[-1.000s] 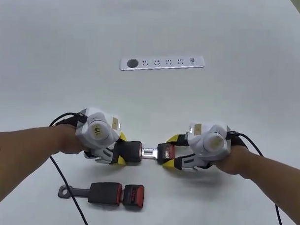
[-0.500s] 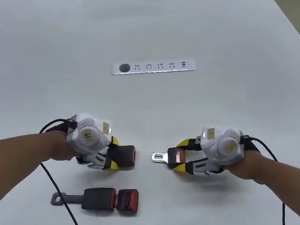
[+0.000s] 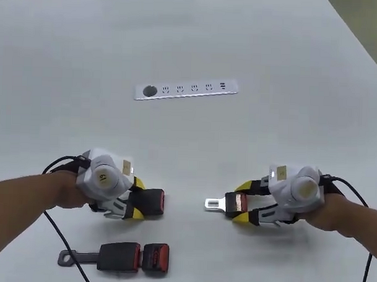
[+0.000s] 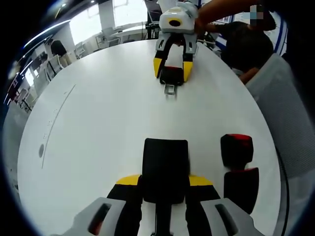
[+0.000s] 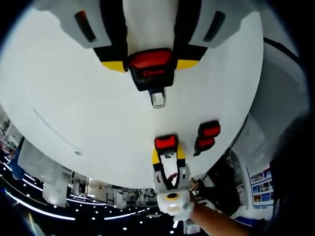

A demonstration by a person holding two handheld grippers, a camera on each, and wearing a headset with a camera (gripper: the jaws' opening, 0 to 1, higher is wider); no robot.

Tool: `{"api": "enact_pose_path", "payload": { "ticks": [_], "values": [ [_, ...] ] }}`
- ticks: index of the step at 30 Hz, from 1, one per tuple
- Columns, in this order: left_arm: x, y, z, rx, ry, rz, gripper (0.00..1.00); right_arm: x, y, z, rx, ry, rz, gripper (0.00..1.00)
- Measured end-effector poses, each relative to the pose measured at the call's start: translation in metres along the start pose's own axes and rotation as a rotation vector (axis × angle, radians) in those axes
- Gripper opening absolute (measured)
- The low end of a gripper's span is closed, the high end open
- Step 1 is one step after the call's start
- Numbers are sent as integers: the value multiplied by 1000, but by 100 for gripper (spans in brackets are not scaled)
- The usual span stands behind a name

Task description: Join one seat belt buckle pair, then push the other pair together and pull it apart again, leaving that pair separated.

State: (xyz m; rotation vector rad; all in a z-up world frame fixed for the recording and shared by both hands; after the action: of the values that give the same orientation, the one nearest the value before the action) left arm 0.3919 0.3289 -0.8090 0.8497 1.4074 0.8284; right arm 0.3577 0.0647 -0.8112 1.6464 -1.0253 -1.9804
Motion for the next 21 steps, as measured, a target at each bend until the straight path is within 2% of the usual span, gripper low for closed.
{"api": "enact_pose_path", "payload": {
  "ticks": [2,7,14,17,19,20,21],
  "values": [
    [0,0,0,1,2,1,35,5,1,-1,12,18,12,37],
    [-1,0,0,2,2,7,35,14,6,-2,17,4,12,37],
    [-2,0,0,1,14,11,35,12,4,-3,9,-15,10,38],
    [-2,0,0,6,47,36,36,11,3,0,13,-24,8,42],
    [-6,1,-5,45,135,9,43,10,4,3,26,-49,1,51],
    [-10,1,-7,56,149,-15,49,6,5,5,39,-74,-32,56],
    [-14,2,-9,59,160,-53,56,5,5,5,52,-81,-39,62]
  ]
}}
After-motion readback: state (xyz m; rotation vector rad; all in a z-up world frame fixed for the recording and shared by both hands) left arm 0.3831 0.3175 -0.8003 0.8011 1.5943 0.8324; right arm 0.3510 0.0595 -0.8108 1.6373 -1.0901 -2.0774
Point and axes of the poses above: the centre of the closed fingertips' face, and the gripper's own axes: y roughly backward along the fingers, z roughly to its left, x roughly out of its underside, the point moved 6 cm from there along y, roughly backward along the fingers, and after that the axes turned 2 degrees about z, right-handed, at the moved point
